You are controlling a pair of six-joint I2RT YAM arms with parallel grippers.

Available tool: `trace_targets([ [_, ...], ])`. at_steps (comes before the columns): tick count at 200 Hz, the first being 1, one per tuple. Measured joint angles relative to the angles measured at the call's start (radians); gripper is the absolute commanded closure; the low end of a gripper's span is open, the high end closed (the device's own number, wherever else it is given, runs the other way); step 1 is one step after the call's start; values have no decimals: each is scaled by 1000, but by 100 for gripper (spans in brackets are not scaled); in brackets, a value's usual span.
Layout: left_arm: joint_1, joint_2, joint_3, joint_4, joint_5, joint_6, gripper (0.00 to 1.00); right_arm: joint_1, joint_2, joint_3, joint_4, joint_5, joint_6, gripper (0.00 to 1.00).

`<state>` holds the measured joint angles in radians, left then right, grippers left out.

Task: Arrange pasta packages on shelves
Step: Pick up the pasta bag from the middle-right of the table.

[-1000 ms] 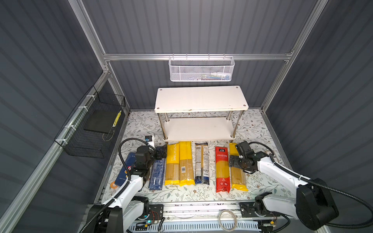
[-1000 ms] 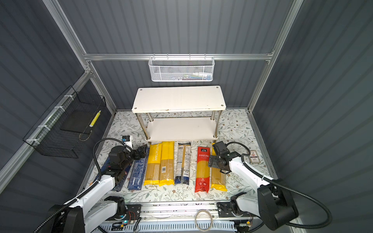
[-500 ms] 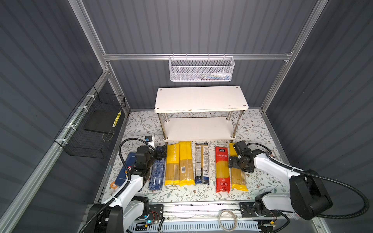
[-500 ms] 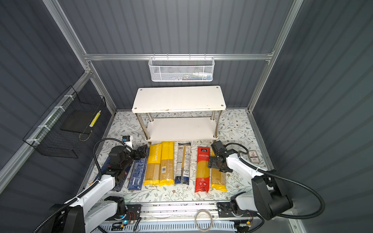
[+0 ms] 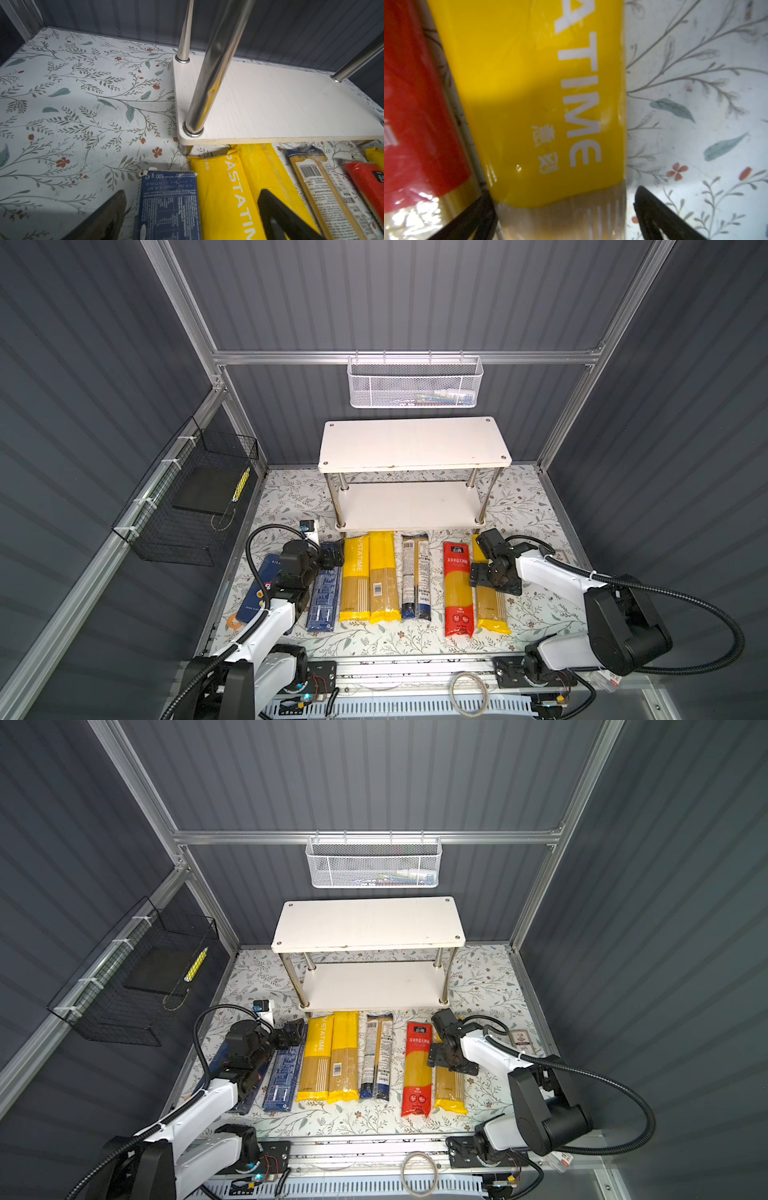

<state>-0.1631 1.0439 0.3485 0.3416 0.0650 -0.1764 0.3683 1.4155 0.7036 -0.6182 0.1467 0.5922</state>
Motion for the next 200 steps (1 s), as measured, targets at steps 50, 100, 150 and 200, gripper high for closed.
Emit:
trace_targets([
  [50,0,-6,0,-5,0,0,0,0,-11,-1,-16,0,21,5],
  [100,0,2,0,-6,7,0,0,1,49,43,-57,0,-22,1],
  [150,0,6,2,-6,7,0,0,1,98,87,-72,-38,-86,2],
  [200,0,-3,2,-6,7,0,1,1,67,51,-43,-72,-93,15],
])
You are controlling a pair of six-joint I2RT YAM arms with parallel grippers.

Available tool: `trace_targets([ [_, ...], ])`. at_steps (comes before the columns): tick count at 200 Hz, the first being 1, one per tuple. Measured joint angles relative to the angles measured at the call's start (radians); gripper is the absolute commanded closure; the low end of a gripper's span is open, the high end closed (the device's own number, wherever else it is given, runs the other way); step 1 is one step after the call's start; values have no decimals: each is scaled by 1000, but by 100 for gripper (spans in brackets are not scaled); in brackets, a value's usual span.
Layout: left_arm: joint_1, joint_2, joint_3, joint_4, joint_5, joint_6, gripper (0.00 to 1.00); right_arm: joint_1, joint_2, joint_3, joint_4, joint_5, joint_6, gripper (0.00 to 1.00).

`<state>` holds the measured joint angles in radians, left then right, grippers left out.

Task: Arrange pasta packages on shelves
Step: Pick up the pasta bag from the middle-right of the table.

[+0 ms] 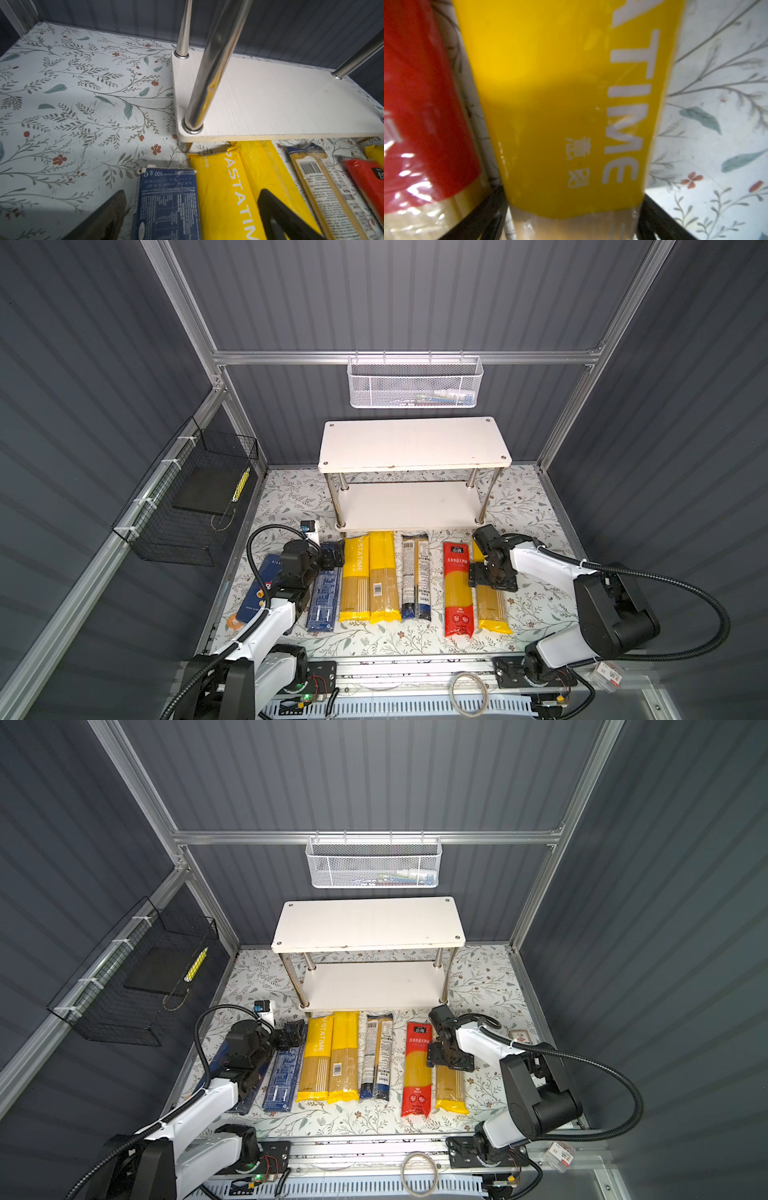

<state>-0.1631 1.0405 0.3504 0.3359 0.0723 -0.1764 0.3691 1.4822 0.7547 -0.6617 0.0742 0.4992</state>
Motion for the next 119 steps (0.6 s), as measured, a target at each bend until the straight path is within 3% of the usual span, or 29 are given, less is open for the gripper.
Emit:
trace_targets([
  [119,0,-2,0,0,-1,0,0,5,-58,-59,31,-21,54,30],
])
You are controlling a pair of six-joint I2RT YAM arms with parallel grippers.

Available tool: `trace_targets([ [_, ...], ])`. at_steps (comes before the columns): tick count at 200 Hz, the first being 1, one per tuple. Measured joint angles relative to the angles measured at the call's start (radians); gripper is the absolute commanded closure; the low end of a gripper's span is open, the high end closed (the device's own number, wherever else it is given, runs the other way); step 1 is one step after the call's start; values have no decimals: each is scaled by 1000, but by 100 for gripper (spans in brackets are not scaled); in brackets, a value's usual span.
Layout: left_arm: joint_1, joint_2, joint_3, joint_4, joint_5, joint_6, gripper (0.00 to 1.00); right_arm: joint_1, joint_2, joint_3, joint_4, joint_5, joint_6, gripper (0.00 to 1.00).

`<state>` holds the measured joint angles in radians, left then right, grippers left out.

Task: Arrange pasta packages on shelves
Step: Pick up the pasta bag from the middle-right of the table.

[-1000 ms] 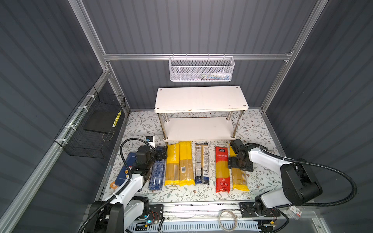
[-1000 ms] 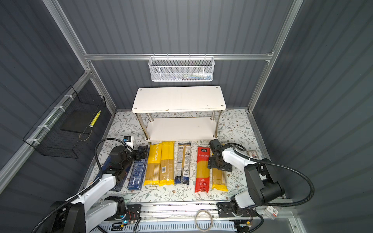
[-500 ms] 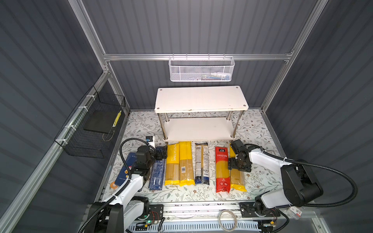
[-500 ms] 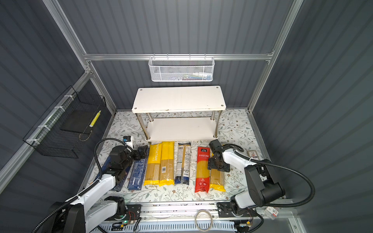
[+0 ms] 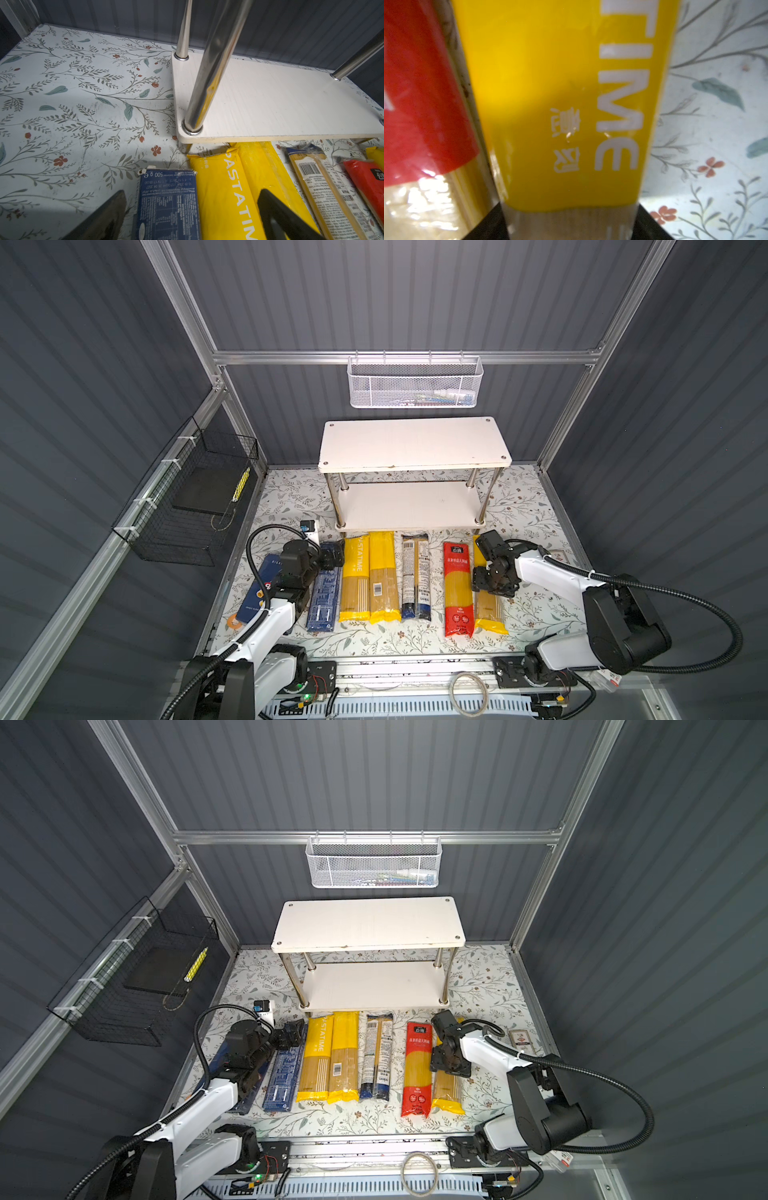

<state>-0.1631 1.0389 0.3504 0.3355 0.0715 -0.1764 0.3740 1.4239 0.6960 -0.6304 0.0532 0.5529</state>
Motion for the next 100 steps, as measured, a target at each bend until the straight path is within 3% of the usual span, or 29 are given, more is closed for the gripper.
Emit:
trace_targets([
  [55,-1,13,6,-1,1,0,0,1,-1,1,0,-1,6,36],
  [73,-1,15,8,-2,1,0,0,1,-4,-1,2,-2,12,32],
  [100,-2,15,8,-3,1,0,0,1,-8,-6,9,-2,16,37],
])
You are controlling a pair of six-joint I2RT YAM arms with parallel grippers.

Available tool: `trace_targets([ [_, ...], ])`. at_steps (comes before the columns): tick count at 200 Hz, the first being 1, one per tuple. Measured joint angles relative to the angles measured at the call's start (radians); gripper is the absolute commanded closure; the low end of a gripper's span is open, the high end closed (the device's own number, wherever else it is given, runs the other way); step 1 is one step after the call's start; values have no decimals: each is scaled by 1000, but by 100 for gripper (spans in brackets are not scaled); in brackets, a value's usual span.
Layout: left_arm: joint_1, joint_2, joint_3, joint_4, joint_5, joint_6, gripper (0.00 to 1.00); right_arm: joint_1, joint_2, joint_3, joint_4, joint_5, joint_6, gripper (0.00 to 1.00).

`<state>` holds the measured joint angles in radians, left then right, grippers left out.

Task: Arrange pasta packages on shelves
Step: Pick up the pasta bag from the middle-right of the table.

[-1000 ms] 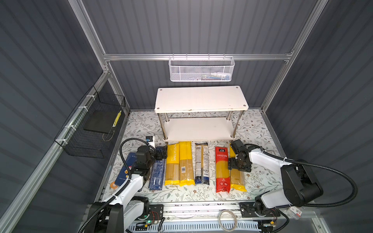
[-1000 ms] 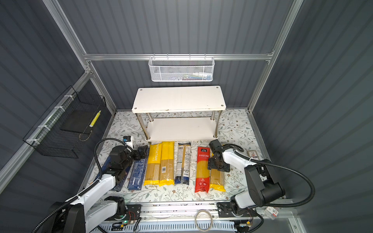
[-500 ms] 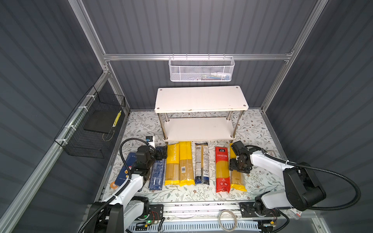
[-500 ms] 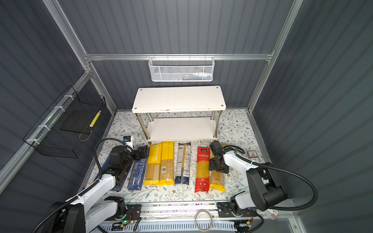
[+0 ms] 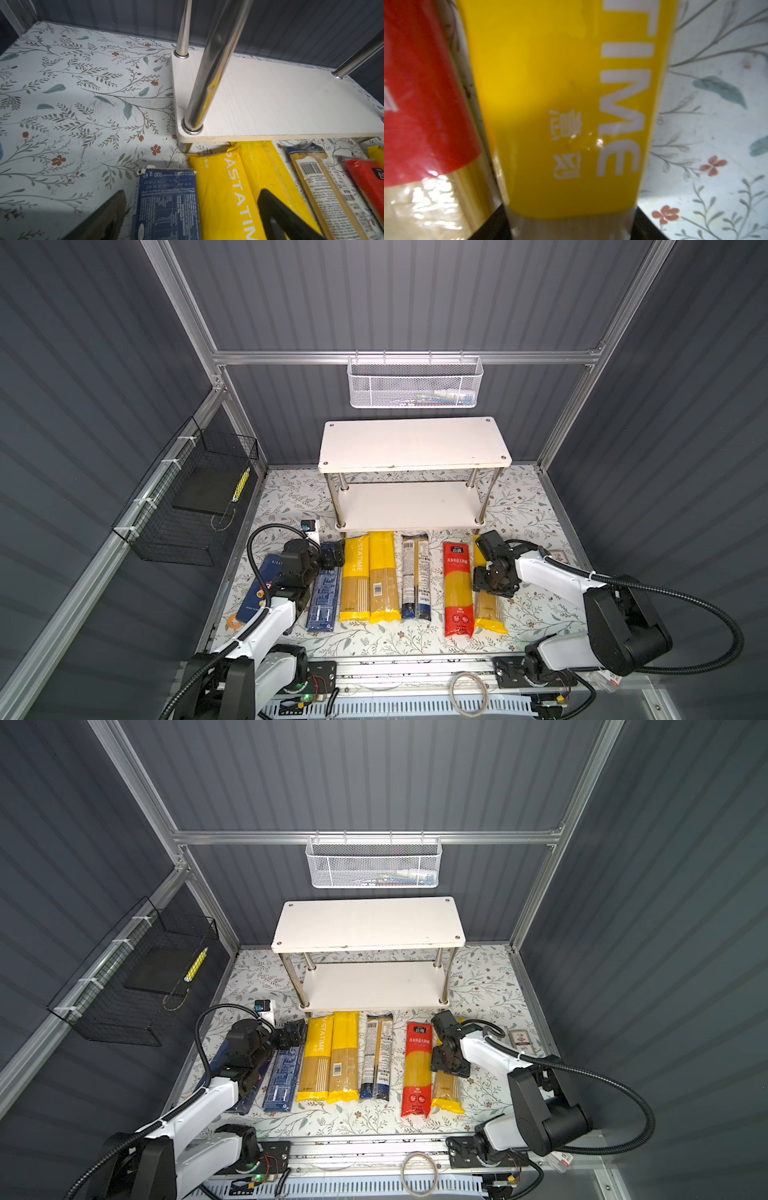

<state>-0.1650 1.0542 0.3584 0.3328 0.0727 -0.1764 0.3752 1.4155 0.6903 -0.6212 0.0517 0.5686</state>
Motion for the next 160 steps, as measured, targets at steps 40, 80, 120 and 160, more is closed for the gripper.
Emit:
trace_targets([
  [40,0,5,2,0,3,0,0,1,-3,0,3,3,8,52],
  [80,0,5,2,-1,-1,0,0,2,-33,-18,16,5,12,54],
  [120,0,5,2,-1,-1,0,1,3,-75,-29,16,8,11,58],
  [160,0,13,8,-4,-1,0,1,3,-134,-43,14,9,10,62],
])
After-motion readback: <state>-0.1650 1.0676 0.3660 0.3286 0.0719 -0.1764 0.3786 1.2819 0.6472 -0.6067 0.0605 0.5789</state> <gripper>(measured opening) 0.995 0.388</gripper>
